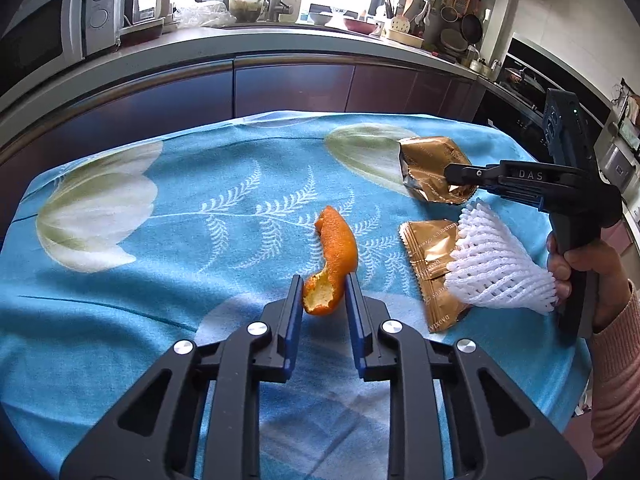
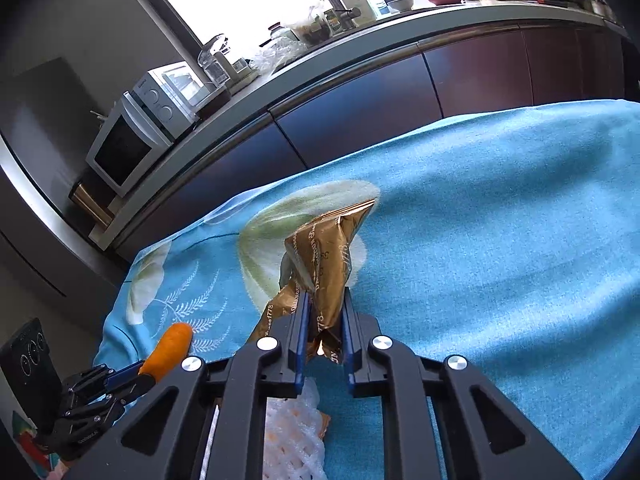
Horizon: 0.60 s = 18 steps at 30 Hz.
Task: Collect trash
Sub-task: 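Grasp the gold snack wrapper with the right tool while the left tool grasps an orange peel, then carry the gold wrapper and orange peel with both tools over the teal bin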
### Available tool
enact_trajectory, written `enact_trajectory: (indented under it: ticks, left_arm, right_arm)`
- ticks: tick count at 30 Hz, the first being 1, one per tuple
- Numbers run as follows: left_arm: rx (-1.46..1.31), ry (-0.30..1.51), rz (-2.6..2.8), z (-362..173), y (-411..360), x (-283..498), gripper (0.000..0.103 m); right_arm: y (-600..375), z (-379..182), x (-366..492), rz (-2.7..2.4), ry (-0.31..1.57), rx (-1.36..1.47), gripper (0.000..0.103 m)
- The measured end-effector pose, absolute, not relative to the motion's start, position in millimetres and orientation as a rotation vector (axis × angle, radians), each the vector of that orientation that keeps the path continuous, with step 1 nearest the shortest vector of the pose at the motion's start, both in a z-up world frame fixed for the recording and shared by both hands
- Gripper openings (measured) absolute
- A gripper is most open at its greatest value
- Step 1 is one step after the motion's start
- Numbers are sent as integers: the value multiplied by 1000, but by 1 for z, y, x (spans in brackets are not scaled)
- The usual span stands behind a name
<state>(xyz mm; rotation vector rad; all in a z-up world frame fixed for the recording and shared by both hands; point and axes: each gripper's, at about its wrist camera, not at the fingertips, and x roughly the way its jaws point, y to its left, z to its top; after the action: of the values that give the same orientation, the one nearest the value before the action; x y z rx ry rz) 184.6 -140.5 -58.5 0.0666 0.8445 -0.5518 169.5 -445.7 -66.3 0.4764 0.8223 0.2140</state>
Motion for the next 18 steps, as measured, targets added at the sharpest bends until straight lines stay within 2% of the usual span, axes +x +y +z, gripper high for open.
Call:
enact_trajectory:
  ticks: [18]
  left_arm:
    - [38, 741, -510, -23, -80, 138, 18]
  right_arm:
    - [-395, -14, 125, 374, 678, 438, 13]
